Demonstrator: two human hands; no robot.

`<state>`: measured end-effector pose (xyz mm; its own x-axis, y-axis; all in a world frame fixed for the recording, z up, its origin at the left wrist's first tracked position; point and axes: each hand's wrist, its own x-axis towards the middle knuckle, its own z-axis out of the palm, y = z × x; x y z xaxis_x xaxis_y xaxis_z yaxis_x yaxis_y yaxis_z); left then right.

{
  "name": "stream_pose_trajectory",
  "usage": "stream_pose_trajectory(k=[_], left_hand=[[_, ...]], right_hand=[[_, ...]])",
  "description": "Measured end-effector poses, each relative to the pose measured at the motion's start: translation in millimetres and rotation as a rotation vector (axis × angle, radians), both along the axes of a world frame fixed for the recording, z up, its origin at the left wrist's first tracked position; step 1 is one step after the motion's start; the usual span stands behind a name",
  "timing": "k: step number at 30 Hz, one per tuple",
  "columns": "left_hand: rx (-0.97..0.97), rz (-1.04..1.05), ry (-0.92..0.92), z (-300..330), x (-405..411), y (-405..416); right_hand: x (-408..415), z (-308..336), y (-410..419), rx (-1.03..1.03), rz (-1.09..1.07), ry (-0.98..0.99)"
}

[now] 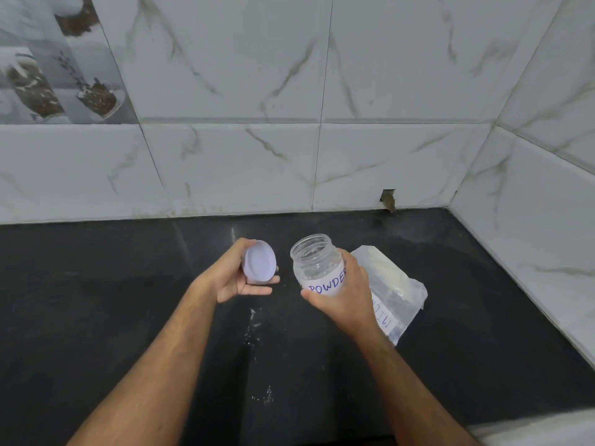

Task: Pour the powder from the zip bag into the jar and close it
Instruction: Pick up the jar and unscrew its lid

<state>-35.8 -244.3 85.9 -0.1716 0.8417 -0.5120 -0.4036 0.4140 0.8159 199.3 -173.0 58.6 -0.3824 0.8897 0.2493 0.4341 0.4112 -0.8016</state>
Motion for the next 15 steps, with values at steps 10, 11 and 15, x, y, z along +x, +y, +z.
stream_pose_trajectory(k=[10,11,15], left_hand=[[-0.257,0.336,0.381,-89.7,-25.4,-22.7],[-0.287,0.347,0.431,-94.9,-26.2,-23.1],[-0.404,0.342,0.676,-106.4,-25.3,-24.3]], right_hand=[[-1.4,-13.2,-11.3,-0.152,-0.015,0.033],[-1.3,-14.7,-12.6,-0.161,-0.01,0.03],[-1.0,-19.6,-15.1,-0.179,0.003,0.037]])
